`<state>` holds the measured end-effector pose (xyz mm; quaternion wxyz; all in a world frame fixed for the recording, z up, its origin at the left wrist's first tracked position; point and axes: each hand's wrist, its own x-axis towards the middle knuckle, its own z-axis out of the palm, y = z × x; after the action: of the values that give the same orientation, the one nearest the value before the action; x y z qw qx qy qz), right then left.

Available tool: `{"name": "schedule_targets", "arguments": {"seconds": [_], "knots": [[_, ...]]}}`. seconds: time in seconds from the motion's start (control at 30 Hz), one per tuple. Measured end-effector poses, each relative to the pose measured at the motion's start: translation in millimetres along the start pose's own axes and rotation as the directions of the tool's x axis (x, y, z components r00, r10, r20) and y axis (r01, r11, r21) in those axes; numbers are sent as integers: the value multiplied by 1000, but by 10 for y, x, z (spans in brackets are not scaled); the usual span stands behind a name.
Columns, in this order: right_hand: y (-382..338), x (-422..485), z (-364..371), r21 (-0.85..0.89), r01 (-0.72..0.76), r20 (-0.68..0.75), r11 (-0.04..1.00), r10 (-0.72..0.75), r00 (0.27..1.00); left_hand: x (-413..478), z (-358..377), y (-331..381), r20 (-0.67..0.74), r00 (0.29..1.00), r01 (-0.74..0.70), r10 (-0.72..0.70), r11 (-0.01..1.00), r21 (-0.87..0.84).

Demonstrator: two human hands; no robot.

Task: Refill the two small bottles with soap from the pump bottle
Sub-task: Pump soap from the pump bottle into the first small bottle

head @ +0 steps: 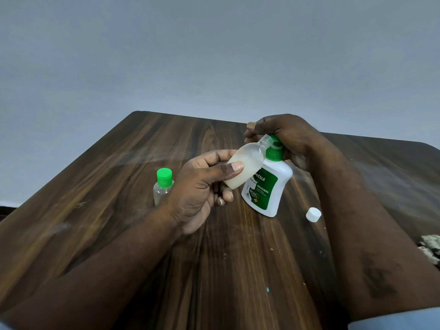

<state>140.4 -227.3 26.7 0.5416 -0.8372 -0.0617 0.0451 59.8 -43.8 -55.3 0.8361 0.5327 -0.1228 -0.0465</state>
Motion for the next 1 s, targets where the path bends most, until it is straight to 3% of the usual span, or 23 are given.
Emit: {"name": "schedule_targets", "arguments": {"seconds": [1.0], "knots": [[-39, -8, -9, 43, 27, -14, 999, -27, 1000, 7, 1, 8, 4, 1000, -15, 15, 1000, -1]]}}
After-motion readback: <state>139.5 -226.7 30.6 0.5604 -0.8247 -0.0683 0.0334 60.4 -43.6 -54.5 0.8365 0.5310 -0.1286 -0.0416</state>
